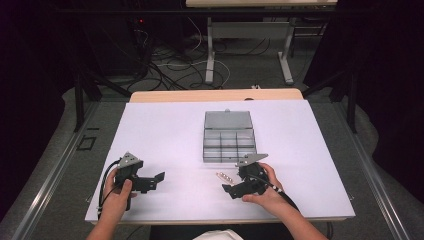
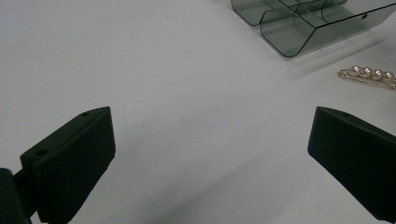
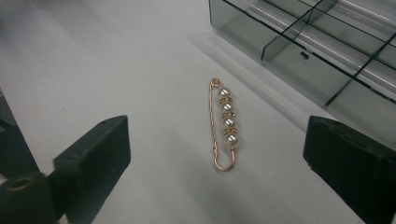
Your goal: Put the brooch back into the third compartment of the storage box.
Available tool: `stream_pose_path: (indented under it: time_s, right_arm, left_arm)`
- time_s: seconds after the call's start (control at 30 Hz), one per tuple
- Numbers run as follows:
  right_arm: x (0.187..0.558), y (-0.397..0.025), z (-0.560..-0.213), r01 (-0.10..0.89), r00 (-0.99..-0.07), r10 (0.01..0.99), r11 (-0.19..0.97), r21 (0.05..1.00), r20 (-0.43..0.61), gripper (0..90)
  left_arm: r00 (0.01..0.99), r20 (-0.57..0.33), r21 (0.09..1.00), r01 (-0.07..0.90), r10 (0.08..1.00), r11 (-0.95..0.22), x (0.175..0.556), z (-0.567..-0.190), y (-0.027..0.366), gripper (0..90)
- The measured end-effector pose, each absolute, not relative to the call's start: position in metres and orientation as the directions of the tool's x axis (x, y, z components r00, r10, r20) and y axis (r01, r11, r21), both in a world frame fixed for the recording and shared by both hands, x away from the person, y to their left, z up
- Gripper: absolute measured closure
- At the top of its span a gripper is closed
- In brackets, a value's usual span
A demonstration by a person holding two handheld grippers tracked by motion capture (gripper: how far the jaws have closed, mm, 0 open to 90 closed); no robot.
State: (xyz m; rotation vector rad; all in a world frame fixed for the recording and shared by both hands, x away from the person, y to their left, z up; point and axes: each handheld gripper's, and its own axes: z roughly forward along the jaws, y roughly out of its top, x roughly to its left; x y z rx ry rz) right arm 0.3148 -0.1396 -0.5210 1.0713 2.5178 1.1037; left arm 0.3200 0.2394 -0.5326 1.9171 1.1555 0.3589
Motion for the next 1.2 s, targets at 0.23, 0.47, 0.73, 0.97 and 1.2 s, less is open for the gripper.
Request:
stream_pose_path:
  time_s: [0.23, 0.47, 0.73, 0.97, 1.2]
  right_arm:
    - [0.321, -0.136, -0.514, 0.550, -0.723, 0.683, 0.476, 0.687, 0.106, 15.2]
    - [0.325, -0.129, -0.507, 0.560, -0.732, 0.675, 0.520, 0.645, 0.090, 20.8]
    - [0.332, -0.123, -0.504, 0.543, -0.748, 0.663, 0.579, 0.608, 0.036, 33.6]
    - [0.341, -0.120, -0.499, 0.533, -0.764, 0.645, 0.610, 0.587, 0.023, 49.2]
    - [0.345, -0.115, -0.500, 0.545, -0.763, 0.646, 0.626, 0.558, 0.021, 57.1]
  left_arm:
    - [0.534, -0.169, 0.783, 0.584, 0.828, -0.217, 0.320, -0.532, 0.241, 0.9]
    - [0.533, -0.168, 0.782, 0.584, 0.829, -0.217, 0.320, -0.532, 0.241, 0.9]
    - [0.532, -0.168, 0.782, 0.584, 0.830, -0.217, 0.320, -0.532, 0.241, 0.9]
    - [0.532, -0.170, 0.783, 0.584, 0.829, -0.215, 0.320, -0.533, 0.241, 0.9]
    - [0.535, -0.165, 0.782, 0.583, 0.828, -0.221, 0.320, -0.533, 0.241, 0.9]
